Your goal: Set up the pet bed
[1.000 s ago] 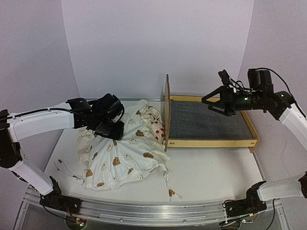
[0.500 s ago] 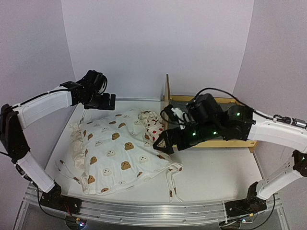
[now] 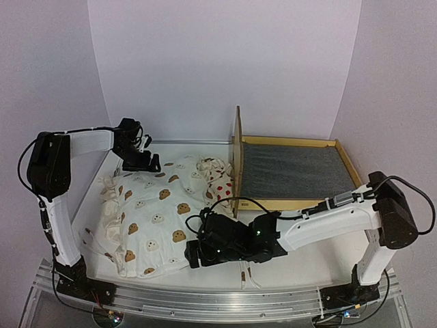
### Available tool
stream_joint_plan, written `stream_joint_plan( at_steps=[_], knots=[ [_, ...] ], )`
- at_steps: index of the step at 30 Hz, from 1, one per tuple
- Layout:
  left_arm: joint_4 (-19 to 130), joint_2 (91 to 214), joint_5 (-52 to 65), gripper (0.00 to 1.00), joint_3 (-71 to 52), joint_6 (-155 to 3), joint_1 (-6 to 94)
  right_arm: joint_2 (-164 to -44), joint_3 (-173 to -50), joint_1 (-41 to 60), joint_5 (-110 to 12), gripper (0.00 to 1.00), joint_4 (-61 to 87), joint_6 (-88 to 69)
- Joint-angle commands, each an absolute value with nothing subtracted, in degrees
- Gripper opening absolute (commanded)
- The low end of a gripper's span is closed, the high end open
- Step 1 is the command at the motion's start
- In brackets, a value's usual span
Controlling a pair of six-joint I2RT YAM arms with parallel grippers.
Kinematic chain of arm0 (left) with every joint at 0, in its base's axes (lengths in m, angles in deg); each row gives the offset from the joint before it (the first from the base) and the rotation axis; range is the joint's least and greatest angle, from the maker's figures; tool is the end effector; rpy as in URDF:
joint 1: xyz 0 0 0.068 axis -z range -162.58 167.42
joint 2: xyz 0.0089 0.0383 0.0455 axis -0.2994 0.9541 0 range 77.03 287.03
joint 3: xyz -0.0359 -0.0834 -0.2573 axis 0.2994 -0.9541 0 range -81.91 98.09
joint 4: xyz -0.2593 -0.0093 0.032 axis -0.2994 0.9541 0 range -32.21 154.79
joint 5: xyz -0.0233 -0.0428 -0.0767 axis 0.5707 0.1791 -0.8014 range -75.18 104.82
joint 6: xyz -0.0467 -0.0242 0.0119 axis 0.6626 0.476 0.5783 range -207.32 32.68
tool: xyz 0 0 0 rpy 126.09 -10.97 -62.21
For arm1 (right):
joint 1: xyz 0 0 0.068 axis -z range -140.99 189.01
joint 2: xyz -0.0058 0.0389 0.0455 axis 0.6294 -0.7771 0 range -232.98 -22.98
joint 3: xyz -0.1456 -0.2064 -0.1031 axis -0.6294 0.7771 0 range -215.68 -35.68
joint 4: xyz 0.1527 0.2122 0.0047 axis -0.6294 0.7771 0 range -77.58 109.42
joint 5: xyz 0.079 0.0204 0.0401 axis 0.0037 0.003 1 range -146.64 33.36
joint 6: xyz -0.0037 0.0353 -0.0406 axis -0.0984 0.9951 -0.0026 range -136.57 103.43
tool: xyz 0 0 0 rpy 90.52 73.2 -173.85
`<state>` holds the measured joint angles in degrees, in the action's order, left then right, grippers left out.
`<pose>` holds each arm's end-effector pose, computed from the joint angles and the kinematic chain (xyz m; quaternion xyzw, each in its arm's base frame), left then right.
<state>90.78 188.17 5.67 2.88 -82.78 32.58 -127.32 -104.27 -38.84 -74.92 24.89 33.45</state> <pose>0.4009 -0.1145 0.2110 0.1100 0.9552 -0.1209 0.2466 0.0932 0.3800 0.1944 -0.1668 0.9089 0.2511 0.2880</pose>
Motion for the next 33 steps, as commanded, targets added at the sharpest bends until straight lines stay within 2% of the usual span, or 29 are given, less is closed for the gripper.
stream_joint_plan(
  at_steps=[1,10,13,15,23,28,29,33],
  knots=[
    [90.04,188.68,-0.01,0.99,0.97,-84.25,32.83,-129.82,-101.37,-39.38,-78.68,0.98,9.39,40.51],
    [87.67,188.34,-1.39,0.89,-5.84,-82.04,32.8,-137.97,-96.33,-39.39,-80.03,0.98,-11.92,43.05],
    [87.46,188.07,-2.54,0.78,-7.11,-81.74,32.82,-140.04,-96.2,-39.39,-80.09,0.93,-16.42,41.68],
    [87.44,187.83,-3.26,0.66,-7.95,-81.81,32.91,-140.79,-95.89,-39.39,-80.91,0.86,-18.31,39.9],
    [87.01,185.2,-4.52,0.09,-9.75,-80.47,32.91,-141.77,-96.18,-38.17,-77.39,0.27,-22.48,32.55],
    [86.97,177.37,-2.59,0.0,-11.1,-77.61,32.93,-138.66,-98.03,-37.12,-69.21,0.03,-21.23,25.27],
    [87.22,175.61,-1.83,0.0,-11.08,-77.09,32.93,-137.64,-98.76,-37.03,-68.39,0.01,-19.15,23.89],
    [88.72,166.74,-0.5,0.0,-10.73,-74.63,33.02,-132.08,-102.26,-37.02,-67.16,0.0,-8.49,17.56]
  ],
)
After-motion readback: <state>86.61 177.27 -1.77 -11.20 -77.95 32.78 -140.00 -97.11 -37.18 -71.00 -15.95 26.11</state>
